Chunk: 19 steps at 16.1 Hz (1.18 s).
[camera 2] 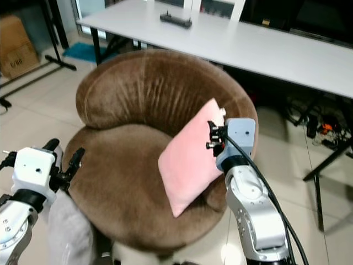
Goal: Move the pillow to the sofa from floor
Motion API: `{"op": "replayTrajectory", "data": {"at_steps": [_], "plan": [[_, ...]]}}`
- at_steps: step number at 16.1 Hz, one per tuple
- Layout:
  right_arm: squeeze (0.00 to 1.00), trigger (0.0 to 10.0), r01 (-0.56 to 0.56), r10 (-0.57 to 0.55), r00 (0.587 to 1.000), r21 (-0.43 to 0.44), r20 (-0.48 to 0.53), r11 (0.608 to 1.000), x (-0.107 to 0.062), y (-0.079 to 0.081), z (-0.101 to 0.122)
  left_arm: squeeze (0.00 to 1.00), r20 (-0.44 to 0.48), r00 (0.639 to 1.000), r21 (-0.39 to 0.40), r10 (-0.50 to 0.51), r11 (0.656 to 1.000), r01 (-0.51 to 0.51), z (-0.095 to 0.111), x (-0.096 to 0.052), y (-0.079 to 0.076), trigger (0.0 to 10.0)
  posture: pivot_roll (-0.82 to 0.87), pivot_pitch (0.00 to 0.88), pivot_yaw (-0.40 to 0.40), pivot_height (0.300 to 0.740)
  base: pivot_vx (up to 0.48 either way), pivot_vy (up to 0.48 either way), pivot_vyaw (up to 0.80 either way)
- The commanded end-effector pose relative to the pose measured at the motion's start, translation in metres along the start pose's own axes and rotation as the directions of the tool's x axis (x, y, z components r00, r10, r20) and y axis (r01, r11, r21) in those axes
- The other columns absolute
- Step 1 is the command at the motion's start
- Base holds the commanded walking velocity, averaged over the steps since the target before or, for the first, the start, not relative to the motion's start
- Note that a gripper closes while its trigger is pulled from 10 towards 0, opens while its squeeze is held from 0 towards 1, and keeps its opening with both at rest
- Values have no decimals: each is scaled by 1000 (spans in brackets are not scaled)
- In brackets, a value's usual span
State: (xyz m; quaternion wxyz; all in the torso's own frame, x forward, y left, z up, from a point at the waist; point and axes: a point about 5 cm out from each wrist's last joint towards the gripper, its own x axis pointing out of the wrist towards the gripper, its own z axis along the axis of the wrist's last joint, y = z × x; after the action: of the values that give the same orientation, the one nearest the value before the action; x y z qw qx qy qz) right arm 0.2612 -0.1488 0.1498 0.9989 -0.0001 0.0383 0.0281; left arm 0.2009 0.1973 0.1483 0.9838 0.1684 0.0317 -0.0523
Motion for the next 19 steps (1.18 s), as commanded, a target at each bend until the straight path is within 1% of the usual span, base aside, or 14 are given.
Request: {"op": "replayTrajectory", "data": {"at_steps": [1, 2, 4, 6, 8, 9, 10, 14, 15, 17, 19], "plan": [[0, 10000, 6, -7, 1000, -23, -16, 1000, -2, 1, -1, 0, 5, 1000, 10, 6, 1000, -6, 1, 1, 0, 10000, 76, 0, -84, 740, -244, 0, 0], [0, 10000, 6, -6, 1000, -24, -19, 1000, -2, 2, -1, 0, 7, 1000, 10, 8, 1000, -8, 2, 1, 0, 10000, 76, 0, -84, 740, -240, 0, 0], [0, 10000, -11, 11, 999, 2, -39, 1000, -2, 3, -3, 0, 12, 1000, 11, 16, 1000, -16, 2, 1, 1, 10000, 80, 0, -87, 740, 0, 0, 0], [0, 10000, -31, 35, 997, 54, -73, 998, -3, 4, -8, 0, 10, 1000, 8, 24, 1000, -24, 2, 1, 0, 10000, 81, 0, -87, 740, 0, 0, 0], [0, 10000, -32, 34, 996, 27, -80, 999, -3, 3, -9, 0, 9, 1000, 5, 24, 1000, -24, 2, 1, -1, 10000, 82, 0, -89, 740, 0, 0, 0], [0, 10000, -64, 64, 995, -4, -79, 998, -3, 4, -9, 0, 8, 1000, 1, 26, 1000, -26, 1, 1, -1, 10000, 82, 0, -89, 740, 0, 0, 0], [0, 10000, -96, 98, 992, 22, -82, 995, -3, 6, -8, 0, 8, 1000, -3, 27, 1000, -27, 1, 1, -1, 10000, 82, 0, -89, 740, 0, 0, 800], [0, 10000, -144, 146, 986, 29, -80, 989, -3, 9, -7, 0, 6, 999, -4, 40, 999, -40, 1, 1, 0, 10000, 83, 0, -91, 740, 0, 0, 800], [0, 10000, -158, 161, 984, 46, -79, 986, -3, 10, -7, 0, 4, 999, 0, 54, 999, -54, 0, 1, 1, 10000, 83, 0, -91, 740, 0, 0, 800], [0, 10000, -173, 179, 981, 72, -81, 982, -5, 13, -8, 0, 3, 997, -18, 78, 997, -78, -1, 0, 3, 10000, 90, 0, -91, 740, 0, 0, 800], [0, 10000, -166, 173, 981, 85, -83, 982, -5, 13, -9, 0, 1, 997, -20, 71, 997, -71, -1, 0, 3, 10000, 91, 0, -90, 740, 0, 0, 800]]}}
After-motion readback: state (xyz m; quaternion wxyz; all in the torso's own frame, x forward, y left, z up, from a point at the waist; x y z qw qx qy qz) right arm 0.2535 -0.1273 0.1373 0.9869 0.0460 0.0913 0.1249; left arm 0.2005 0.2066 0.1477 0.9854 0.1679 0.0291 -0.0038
